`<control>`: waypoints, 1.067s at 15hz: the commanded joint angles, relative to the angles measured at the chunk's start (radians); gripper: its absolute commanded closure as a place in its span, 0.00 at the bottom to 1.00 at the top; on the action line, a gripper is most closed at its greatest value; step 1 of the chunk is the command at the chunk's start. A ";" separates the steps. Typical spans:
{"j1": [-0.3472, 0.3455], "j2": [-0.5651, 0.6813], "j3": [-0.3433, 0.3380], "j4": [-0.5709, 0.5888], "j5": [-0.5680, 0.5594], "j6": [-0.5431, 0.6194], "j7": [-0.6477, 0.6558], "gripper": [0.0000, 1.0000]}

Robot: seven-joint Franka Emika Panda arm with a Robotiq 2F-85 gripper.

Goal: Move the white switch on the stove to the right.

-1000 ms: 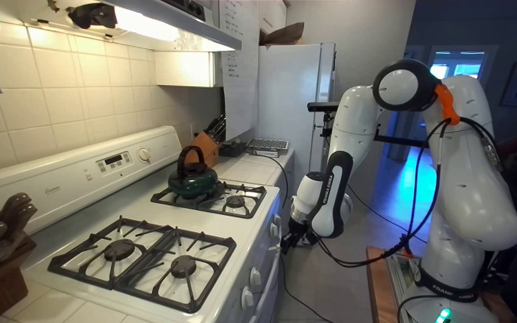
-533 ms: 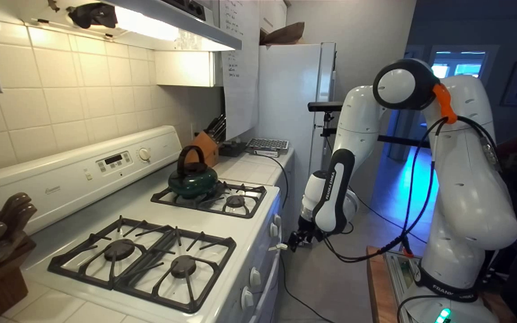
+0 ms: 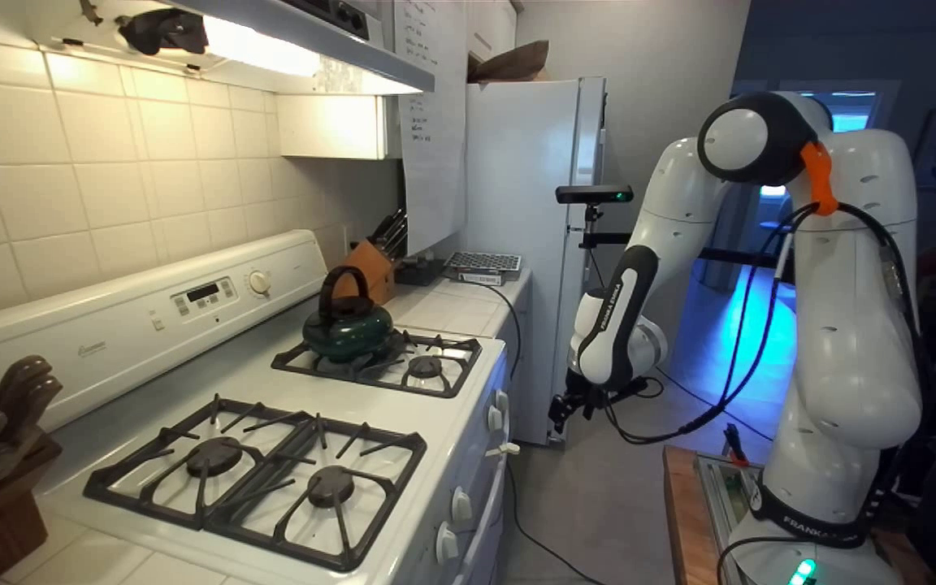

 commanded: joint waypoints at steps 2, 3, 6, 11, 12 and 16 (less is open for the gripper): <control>-0.116 -0.107 0.196 -0.030 0.017 -0.080 -0.141 0.00; -0.136 -0.100 0.248 -0.002 0.032 -0.107 -0.173 0.00; -0.164 -0.132 0.355 -0.019 0.058 -0.136 -0.239 0.00; -0.202 -0.165 0.519 -0.011 0.182 -0.223 -0.379 0.00; -0.194 -0.176 0.530 -0.009 0.188 -0.245 -0.388 0.00; -0.019 -0.237 0.418 -0.010 0.180 -0.338 -0.356 0.00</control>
